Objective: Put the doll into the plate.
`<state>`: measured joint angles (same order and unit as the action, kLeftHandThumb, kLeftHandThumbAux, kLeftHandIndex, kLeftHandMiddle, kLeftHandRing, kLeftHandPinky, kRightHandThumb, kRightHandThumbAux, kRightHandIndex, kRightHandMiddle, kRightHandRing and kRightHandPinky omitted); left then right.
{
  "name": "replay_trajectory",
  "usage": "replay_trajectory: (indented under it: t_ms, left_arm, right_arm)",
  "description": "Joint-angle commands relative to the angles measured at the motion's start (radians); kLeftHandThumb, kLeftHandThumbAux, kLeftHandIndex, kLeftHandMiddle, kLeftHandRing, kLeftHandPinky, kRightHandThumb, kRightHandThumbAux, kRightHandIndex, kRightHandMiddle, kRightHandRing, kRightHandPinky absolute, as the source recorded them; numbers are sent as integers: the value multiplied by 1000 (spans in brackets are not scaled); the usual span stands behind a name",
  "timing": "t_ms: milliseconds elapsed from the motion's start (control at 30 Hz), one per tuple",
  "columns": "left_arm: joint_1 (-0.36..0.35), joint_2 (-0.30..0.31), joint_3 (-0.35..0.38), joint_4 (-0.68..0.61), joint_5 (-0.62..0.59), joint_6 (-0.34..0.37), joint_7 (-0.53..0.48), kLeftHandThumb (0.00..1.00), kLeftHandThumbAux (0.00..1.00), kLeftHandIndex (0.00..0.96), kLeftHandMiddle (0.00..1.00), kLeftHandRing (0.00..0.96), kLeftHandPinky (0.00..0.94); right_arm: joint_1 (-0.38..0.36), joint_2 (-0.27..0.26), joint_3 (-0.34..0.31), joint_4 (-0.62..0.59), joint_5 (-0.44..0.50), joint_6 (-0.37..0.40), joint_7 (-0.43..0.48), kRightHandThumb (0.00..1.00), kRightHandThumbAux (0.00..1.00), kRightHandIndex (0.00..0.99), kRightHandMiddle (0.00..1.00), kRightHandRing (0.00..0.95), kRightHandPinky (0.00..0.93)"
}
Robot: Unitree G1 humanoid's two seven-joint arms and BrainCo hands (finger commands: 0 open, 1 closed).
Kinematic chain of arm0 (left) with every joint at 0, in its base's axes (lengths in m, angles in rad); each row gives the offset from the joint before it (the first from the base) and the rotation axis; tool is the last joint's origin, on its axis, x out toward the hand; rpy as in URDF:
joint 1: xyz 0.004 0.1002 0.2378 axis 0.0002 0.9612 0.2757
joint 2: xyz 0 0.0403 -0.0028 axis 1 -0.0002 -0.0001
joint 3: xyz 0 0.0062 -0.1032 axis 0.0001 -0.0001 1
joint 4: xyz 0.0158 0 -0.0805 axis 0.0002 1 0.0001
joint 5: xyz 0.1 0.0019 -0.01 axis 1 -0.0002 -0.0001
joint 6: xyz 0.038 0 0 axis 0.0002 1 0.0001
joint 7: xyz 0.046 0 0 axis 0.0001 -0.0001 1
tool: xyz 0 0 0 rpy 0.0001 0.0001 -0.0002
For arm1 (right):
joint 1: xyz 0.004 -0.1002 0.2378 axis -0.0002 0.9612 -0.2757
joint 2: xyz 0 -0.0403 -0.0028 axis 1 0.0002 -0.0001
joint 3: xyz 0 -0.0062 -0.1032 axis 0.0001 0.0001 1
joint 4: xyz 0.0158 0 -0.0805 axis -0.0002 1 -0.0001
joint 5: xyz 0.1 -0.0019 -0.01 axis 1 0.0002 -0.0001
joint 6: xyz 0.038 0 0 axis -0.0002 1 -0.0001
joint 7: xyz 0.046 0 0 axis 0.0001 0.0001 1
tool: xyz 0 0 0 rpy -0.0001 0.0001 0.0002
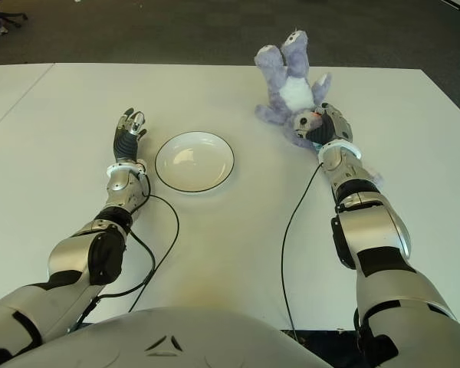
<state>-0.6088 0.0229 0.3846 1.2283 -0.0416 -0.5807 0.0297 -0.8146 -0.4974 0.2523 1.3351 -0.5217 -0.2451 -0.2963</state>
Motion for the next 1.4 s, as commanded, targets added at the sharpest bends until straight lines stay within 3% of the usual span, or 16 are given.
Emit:
replay_trajectory:
  t_ms: [33,467,967,1167,1400]
  left_arm:
    - [193,-74,15,122,-23,97,-3,0,478,134,175,164,153]
    - [184,-81,19,122,-28,105,0,0,472,126,180,171,165]
    - [181,-83,26,122,-41,111,-11,0,469,117,168,158,146]
    - [181,-82,19,122,-33,119,2,0,462,112,165,152,129]
    - [186,-81,15,122,-33,117,-12,0,456,107,153,138,116]
  right_arm:
    - [146,81,20,58,-14,47,100,252,675,363,0,0,0]
    - [173,112,80,52,-56,-2,107,210,680,380,0,0,0]
    - [194,109,110,51,-50,-86,158,263,702,396,45,0,26]
    - [205,117,63,51,2,-104,174,262,720,390,63,16,25]
    - [203,133,-38,49,118,-99,279,233,727,376,87,25,15]
